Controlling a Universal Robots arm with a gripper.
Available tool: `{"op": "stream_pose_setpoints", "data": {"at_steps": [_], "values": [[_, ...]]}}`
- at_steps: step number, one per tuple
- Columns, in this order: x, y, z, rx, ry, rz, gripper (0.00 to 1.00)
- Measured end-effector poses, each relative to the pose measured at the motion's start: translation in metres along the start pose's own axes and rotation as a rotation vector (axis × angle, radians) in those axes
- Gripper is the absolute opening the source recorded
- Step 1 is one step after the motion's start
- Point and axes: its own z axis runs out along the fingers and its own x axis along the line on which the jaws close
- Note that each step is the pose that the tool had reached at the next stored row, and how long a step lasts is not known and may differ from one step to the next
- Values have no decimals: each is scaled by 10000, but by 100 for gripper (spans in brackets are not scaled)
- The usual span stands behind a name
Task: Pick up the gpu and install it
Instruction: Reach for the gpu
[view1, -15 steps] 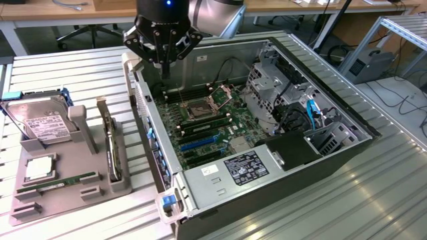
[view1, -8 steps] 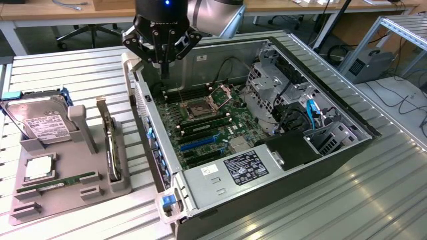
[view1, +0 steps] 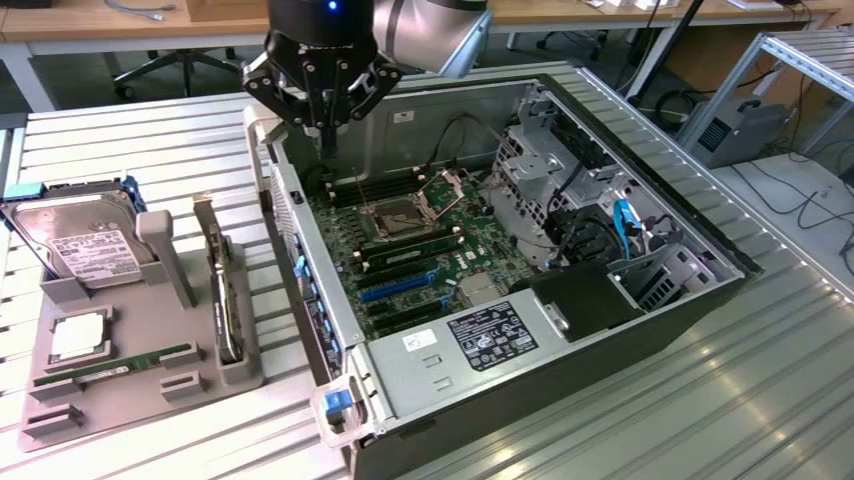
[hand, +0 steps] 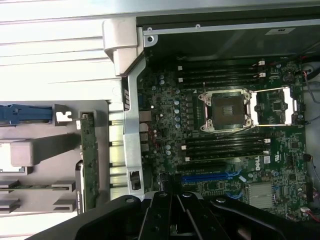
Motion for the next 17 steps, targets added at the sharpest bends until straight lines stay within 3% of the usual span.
{"op": "stream_pose_setpoints", "data": {"at_steps": [17], "values": [[47,-4,-1,0,0,1,11]]}}
